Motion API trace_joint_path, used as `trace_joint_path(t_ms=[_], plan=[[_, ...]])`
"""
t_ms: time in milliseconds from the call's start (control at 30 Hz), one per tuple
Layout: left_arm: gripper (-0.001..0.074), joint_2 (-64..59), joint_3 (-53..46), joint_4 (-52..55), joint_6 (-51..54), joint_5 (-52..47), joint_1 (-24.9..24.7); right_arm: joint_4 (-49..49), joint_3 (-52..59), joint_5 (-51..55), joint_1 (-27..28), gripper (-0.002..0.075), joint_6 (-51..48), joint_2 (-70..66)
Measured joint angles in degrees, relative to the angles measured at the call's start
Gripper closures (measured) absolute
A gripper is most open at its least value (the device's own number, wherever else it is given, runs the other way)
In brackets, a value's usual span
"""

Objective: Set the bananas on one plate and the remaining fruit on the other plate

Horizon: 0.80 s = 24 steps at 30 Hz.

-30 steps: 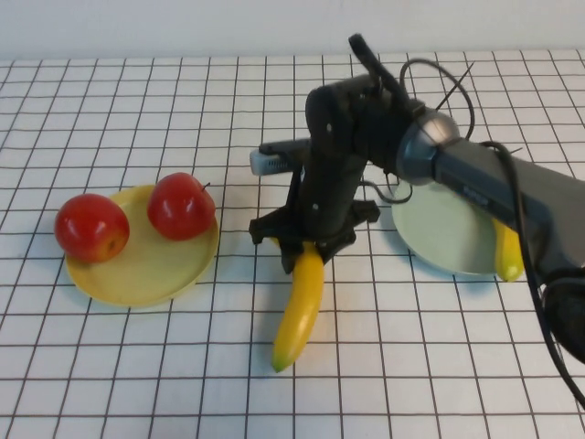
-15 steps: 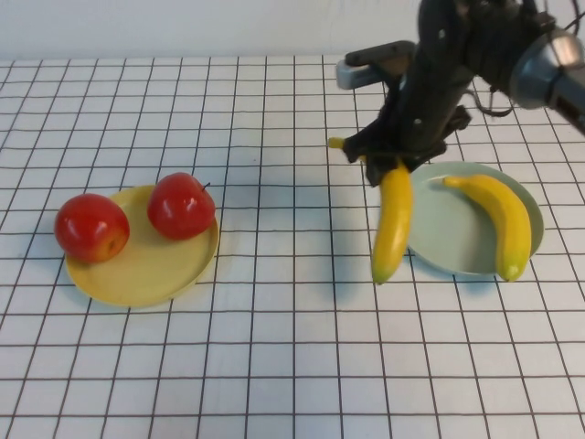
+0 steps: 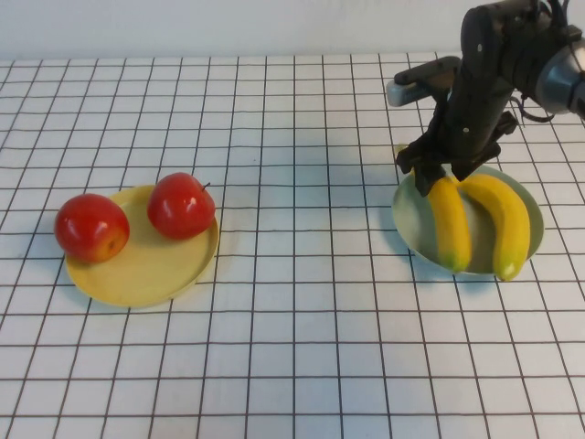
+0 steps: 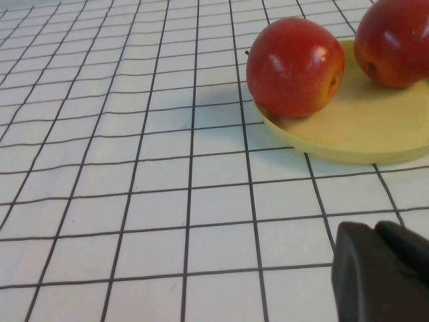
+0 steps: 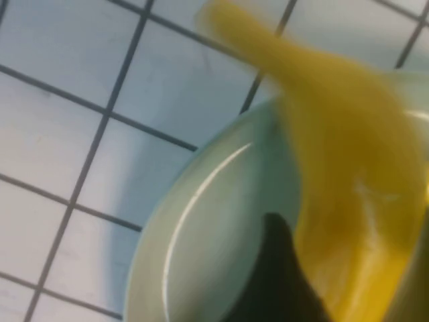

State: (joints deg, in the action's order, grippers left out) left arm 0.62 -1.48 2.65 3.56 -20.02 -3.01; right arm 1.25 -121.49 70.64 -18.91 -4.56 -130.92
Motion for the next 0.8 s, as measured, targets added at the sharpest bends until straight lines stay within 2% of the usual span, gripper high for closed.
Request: trace_joint_path(t_ms=[167,267,333,433,600,700,800], plan=[[0.0736,0.0,0.0,0.0,0.0,0.0,0.0,0.0,0.0,0.0,0.0,0.0242,0.0,-0.6],[0.0736,0.0,0.0,0.0,0.0,0.0,0.0,-0.7,0.0,0.0,0.0,0.0246,0.6,0.2],[0.0736,0.0,0.0,0.0,0.0,0.0,0.0,-2.8,0.0,0.0,0.0,0.0277,1.4,1.8],[0.0736,0.0,0.0,0.0,0.0,0.0,0.0,-4.7,0.0,0.0,-1.1,0.0383,2.0,5.2],[0.0736,0.0,0.0,0.0,0.0,0.0,0.0,-5.4,1.6,0.0,-4.9,0.0628,2.6,12.7],[0.0736,0.0,0.0,0.0,0.0,0.0,0.0,-5.7,7.8,-3.6,-6.2,0.0707,3.9,19.5],[0.0736,0.0,0.0,0.0,0.0,0.0,0.0,-5.3,18.1,-10.2,-6.6,0.0729,6.2,27.5]])
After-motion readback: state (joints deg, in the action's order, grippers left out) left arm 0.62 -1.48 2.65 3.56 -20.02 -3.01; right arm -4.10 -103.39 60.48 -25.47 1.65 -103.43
